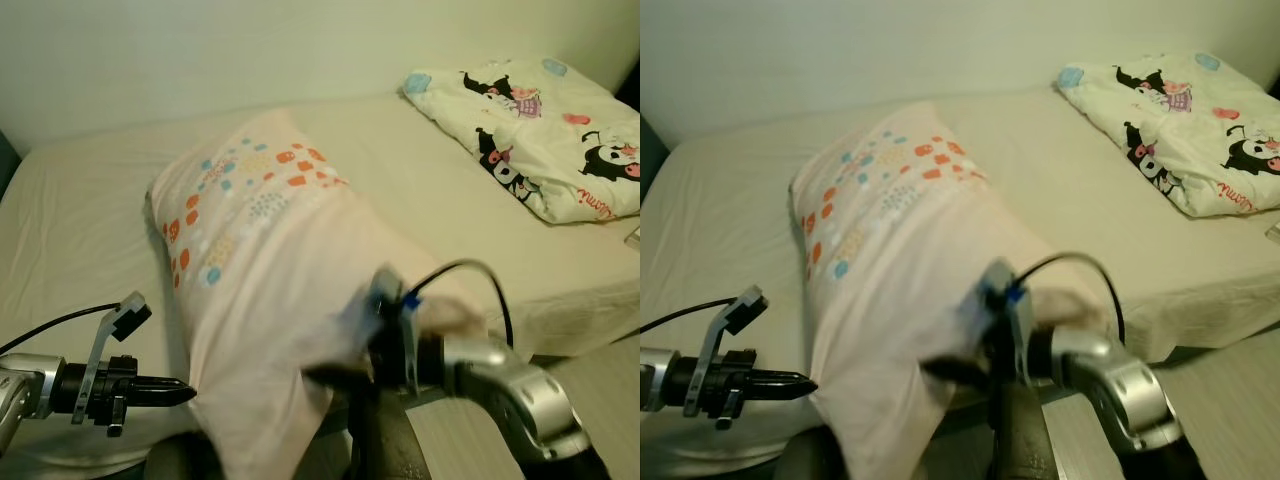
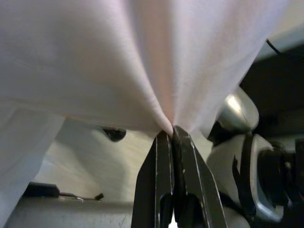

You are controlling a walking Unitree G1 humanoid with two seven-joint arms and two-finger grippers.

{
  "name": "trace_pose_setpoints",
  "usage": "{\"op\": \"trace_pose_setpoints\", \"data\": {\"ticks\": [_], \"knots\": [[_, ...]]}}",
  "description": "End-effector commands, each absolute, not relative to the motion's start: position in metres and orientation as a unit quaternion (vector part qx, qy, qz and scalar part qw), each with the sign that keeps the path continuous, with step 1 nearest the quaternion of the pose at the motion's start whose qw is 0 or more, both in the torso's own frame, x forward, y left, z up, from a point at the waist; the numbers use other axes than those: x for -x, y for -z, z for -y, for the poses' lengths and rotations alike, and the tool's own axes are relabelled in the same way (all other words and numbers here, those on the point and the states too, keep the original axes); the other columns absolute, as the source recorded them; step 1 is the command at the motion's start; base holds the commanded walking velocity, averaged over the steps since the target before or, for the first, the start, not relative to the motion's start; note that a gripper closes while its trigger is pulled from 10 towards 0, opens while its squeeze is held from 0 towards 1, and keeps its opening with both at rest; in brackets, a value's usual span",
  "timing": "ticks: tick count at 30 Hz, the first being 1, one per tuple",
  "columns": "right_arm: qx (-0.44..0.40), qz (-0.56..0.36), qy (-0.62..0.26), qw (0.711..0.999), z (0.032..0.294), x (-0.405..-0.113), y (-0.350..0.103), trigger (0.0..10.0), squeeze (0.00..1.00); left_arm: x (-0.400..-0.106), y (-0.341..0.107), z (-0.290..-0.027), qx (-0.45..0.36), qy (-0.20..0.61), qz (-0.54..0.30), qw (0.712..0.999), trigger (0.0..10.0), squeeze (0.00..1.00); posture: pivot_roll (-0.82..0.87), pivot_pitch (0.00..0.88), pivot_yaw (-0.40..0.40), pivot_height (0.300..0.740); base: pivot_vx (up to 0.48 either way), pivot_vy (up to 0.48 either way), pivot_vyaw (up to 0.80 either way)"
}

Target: Clean up the room

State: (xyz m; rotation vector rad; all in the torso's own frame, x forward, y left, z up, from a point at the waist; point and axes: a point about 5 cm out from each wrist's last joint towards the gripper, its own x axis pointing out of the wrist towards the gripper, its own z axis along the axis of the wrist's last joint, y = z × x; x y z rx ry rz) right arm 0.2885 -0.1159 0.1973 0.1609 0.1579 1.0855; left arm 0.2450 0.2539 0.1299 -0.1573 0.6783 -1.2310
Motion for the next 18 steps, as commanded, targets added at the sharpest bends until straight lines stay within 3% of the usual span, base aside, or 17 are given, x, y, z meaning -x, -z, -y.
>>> {"op": "trace_pose_setpoints", "data": {"ticks": [1,7,10,13,15,18], "knots": [[-0.099,-0.028,-0.489,0.866,0.129,-0.294,-0.212,10.0,0.0,-0.233,-0.12,-0.256,0.076,0.576,-0.349,0.735,0.0,0.0,-0.09,0.164,-0.044,0.556,0.0,0.0,0.0],[-0.204,0.051,-0.485,0.849,0.145,-0.297,-0.246,10.0,0.0,-0.228,-0.115,-0.261,0.063,0.571,-0.366,0.732,0.0,0.0,-0.08,0.165,-0.047,0.556,0.0,0.0,0.0],[-0.201,0.04,-0.497,0.844,0.145,-0.295,-0.246,10.0,0.0,-0.229,-0.114,-0.26,0.061,0.569,-0.366,0.734,0.0,0.0,-0.08,0.164,-0.047,0.556,0.0,0.0,0.0],[-0.113,-0.027,-0.512,0.851,0.134,-0.288,-0.226,10.0,0.0,-0.231,-0.113,-0.26,0.058,0.565,-0.363,0.738,0.0,0.0,-0.09,0.165,-0.045,0.556,0.0,0.0,0.0],[0.041,-0.136,-0.537,0.831,0.121,-0.273,-0.186,10.0,0.0,-0.237,-0.112,-0.257,0.038,0.559,-0.349,0.751,0.0,0.0,-0.09,0.167,-0.045,0.556,0.0,0.0,0.0],[0.109,-0.181,-0.548,0.81,0.12,-0.264,-0.168,10.0,0.0,-0.241,-0.112,-0.256,0.029,0.555,-0.341,0.758,0.0,0.0,-0.09,0.168,-0.045,0.556,0.0,0.0,0.0]]}}
